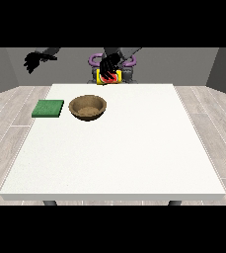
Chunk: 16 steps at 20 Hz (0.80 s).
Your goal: Pick the cup and pour the ball into the bowl, then pick the bowl and place it on the pad
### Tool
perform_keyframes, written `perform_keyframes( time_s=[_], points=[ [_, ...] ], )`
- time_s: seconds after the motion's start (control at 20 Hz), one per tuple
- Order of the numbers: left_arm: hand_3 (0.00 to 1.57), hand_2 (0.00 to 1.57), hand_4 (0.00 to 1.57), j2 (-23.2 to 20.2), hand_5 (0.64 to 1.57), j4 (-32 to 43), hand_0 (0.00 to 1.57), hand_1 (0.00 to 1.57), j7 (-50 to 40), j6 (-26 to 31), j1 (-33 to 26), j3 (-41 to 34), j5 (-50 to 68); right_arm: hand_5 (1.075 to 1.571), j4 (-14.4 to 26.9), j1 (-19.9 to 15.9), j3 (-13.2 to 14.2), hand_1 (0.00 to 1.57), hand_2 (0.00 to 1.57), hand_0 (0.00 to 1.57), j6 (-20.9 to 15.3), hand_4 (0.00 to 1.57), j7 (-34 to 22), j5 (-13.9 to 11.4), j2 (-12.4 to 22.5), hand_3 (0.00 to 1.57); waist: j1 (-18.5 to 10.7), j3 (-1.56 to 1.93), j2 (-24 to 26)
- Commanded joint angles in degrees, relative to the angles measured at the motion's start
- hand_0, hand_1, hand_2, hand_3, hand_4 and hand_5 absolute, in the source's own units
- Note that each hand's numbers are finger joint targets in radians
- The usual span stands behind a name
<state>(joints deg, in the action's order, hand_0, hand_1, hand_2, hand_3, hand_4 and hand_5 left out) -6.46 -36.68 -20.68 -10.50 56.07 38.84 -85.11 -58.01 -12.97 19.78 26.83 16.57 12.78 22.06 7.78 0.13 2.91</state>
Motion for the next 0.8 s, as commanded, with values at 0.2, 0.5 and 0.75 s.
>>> perform_keyframes(
  time_s=[0.2,0.5,0.75],
  points=[
    [1.57,1.57,1.53,3.14,1.143,0.37,1.45,1.45,0.42,9.42,2.17,8.82,-11.67,1.571,3.72,1.13,1.74,0.00,0.00,0.00,0.10,0.00,4.75,-0.70,1.19,0.00,-3.07,-0.07,-0.21],
    [1.57,1.57,1.53,1.94,1.135,0.25,1.45,1.45,1.98,9.64,2.42,4.53,-14.69,1.569,0.37,-0.63,-0.42,0.00,0.00,0.00,-0.14,0.00,-2.32,0.78,-0.44,0.00,-0.91,-0.14,-0.87],
    [1.57,1.57,1.57,2.69,1.190,-9.67,1.30,1.30,-2.38,-3.85,-3.76,-17.77,9.52,1.569,2.13,1.54,2.51,0.00,0.00,0.00,-2.40,0.00,-0.99,1.20,0.40,0.00,-8.35,-0.77,-0.54]
  ],
)
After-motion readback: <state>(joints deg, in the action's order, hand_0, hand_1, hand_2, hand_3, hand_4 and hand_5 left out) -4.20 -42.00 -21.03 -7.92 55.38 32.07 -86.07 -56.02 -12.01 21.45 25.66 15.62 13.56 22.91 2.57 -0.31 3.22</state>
